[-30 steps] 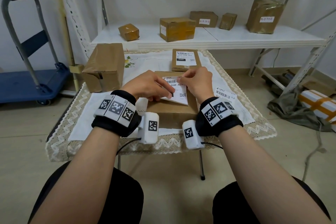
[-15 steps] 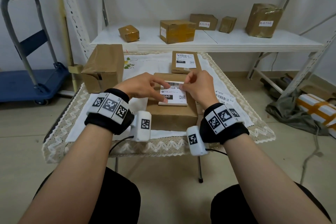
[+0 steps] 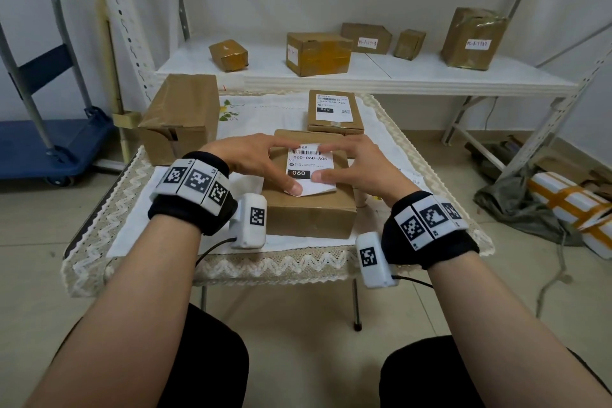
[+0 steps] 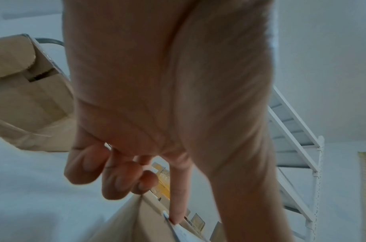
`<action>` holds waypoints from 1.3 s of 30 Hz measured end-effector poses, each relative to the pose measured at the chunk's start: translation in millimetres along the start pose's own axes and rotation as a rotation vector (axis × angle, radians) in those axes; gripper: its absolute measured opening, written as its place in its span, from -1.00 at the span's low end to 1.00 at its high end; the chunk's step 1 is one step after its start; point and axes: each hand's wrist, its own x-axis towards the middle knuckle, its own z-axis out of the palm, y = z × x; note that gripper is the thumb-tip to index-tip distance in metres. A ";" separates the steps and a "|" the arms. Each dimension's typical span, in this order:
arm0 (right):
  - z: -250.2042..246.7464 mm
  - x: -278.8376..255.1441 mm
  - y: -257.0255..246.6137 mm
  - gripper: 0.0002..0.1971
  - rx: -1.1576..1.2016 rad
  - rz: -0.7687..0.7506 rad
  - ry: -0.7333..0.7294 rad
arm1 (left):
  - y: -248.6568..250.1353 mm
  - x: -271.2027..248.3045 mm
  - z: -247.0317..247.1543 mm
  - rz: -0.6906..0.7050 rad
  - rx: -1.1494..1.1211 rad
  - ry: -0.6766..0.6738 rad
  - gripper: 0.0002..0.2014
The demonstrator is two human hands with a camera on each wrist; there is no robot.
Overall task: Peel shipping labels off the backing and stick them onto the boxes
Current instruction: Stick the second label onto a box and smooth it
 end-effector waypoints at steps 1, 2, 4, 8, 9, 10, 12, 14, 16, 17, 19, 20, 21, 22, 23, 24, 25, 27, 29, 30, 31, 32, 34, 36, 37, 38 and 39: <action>-3.0 -3.3 -1.1 -0.27 -0.001 0.028 -0.036 | -0.4 0.1 -0.1 -0.009 0.009 -0.007 0.21; -6.3 -6.0 -1.4 -0.21 -0.010 0.052 -0.070 | -0.7 0.1 -0.3 -0.013 0.011 -0.014 0.24; -11.3 -8.9 -1.5 -0.12 -0.025 0.075 -0.132 | -1.7 -0.8 -0.6 -0.011 0.007 -0.029 0.25; -13.9 -9.9 0.4 0.01 0.007 0.107 -0.236 | -7.6 -2.9 -1.0 -0.026 0.004 -0.041 0.25; -13.8 -10.0 1.6 0.05 0.015 0.107 -0.262 | -8.9 -2.7 -1.1 -0.036 0.009 -0.040 0.24; -14.1 -10.8 1.7 0.09 0.023 0.104 -0.287 | -10.2 -2.5 -1.1 -0.044 0.014 -0.037 0.24; -15.7 -14.0 0.0 0.10 0.042 0.102 -0.332 | -12.4 -0.9 -0.4 -0.045 0.012 -0.030 0.24; -17.9 -15.5 0.4 0.08 0.074 0.115 -0.363 | -15.1 0.5 1.7 -0.030 -0.041 -0.020 0.22; -19.2 -16.4 1.3 0.07 0.098 0.119 -0.383 | -17.7 1.5 3.6 -0.033 -0.131 0.014 0.15; -19.2 -16.5 1.5 0.08 0.105 0.119 -0.385 | -18.5 1.8 4.4 -0.049 -0.172 0.037 0.11; -17.9 -17.1 0.7 0.07 0.132 0.125 -0.386 | -17.9 0.5 6.2 -0.108 -0.207 0.051 0.11; -17.1 -17.7 0.2 0.06 0.155 0.129 -0.379 | -17.6 0.9 7.2 -0.135 -0.199 0.040 0.10; -16.7 -18.5 -0.4 0.04 0.177 0.130 -0.363 | -17.7 2.2 8.2 -0.145 -0.196 0.029 0.04; -15.8 -18.9 -0.9 0.02 0.194 0.126 -0.343 | -17.6 3.2 9.3 -0.147 -0.204 0.027 -0.06; -15.3 -19.2 -1.4 0.00 0.205 0.119 -0.322 | -17.1 3.9 10.6 -0.142 -0.223 0.035 -0.17; -14.9 -18.9 -1.3 -0.01 0.207 0.112 -0.303 | -16.6 5.1 11.4 -0.134 -0.244 0.051 -0.27; -14.9 -18.7 -1.0 -0.02 0.204 0.110 -0.287 | -16.2 6.0 12.0 -0.126 -0.263 0.072 -0.33; -15.5 -17.2 -0.6 -0.03 0.210 0.105 -0.247 | -15.4 6.0 11.6 -0.127 -0.324 0.093 -0.33; -18.3 -17.6 -0.6 -0.09 0.260 0.101 -0.185 | -13.5 3.7 11.2 -0.119 -0.413 0.089 -0.30; -19.6 -17.6 -0.8 -0.17 0.299 0.101 -0.156 | -11.9 1.5 11.1 -0.106 -0.453 0.087 -0.29; -20.9 -19.0 -2.1 -0.25 0.334 0.105 -0.134 | -10.0 -1.0 11.1 -0.088 -0.488 0.090 -0.27; -21.7 -20.2 -2.9 -0.28 0.360 0.104 -0.115 | -7.9 -2.3 11.0 -0.063 -0.521 0.100 -0.23; -22.4 -19.6 -2.0 -0.08 0.405 0.101 -0.068 | -3.7 -4.4 11.5 -0.001 -0.616 0.127 -0.09; -22.2 -19.4 -3.3 -0.05 0.429 0.086 -0.025 | -0.1 -5.1 11.3 0.044 -0.717 0.151 0.04; -22.7 -20.6 -4.5 -0.13 0.436 0.072 0.005 | 2.5 -5.2 11.2 0.065 -0.749 0.162 0.07; -22.8 -20.9 -4.9 -0.23 0.436 0.057 0.035 | 4.1 -5.1 10.8 0.084 -0.774 0.172 0.09; -23.0 -21.9 -6.9 -0.31 0.425 0.036 0.064 | 5.7 -5.4 10.6 0.098 -0.797 0.181 0.10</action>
